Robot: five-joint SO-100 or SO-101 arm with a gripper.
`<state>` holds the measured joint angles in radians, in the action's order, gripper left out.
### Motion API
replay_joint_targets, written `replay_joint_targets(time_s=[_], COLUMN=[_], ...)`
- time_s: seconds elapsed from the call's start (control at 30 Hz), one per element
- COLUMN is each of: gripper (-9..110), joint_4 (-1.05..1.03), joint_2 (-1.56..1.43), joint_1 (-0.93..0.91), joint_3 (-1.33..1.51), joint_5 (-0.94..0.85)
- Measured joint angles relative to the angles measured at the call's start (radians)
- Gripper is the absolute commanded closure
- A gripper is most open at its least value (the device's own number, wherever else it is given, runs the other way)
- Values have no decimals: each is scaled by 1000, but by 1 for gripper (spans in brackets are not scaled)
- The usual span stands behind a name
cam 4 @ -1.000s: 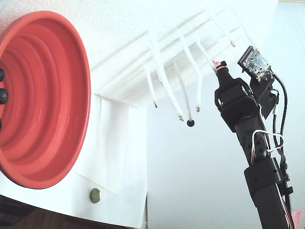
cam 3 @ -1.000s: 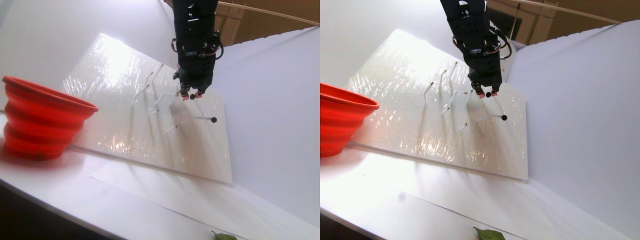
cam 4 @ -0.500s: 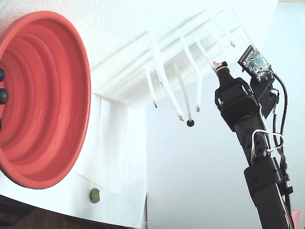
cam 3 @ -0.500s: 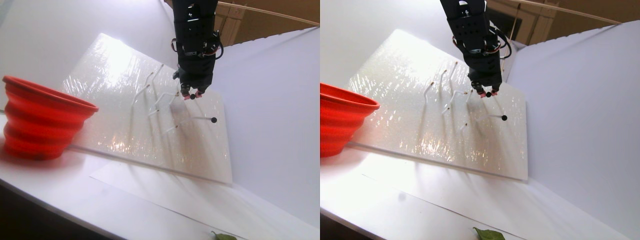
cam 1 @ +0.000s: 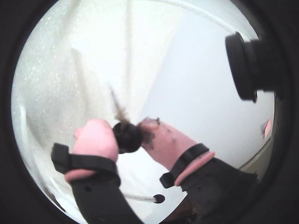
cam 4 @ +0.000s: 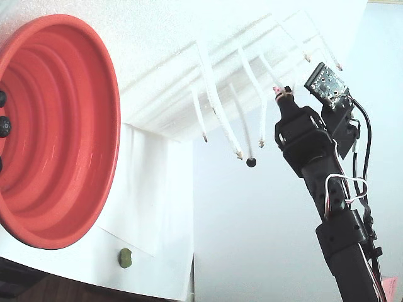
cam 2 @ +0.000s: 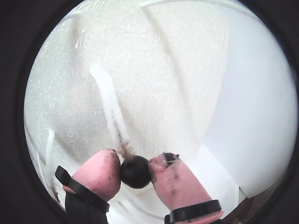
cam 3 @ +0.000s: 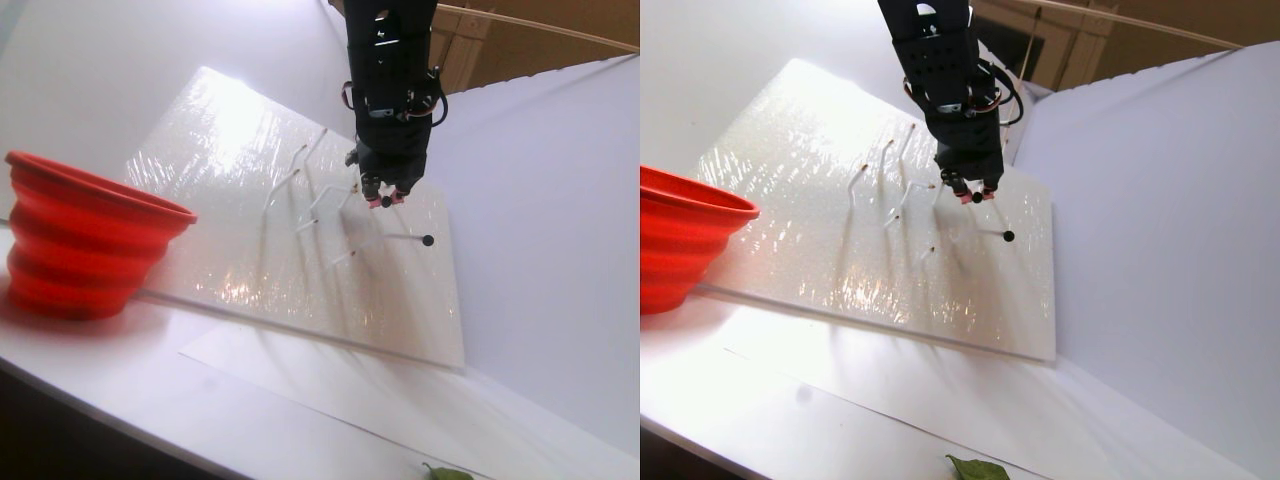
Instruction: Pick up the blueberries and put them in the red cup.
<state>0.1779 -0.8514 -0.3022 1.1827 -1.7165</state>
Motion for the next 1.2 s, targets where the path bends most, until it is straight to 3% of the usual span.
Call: replay_joint_targets(time_s=[0.43, 1.2], gripper=[90, 90], joint_4=[38, 74], joint_2=[-9, -275], joint_1=[0, 26], joint_3=[140, 370], joint_5=[-12, -12])
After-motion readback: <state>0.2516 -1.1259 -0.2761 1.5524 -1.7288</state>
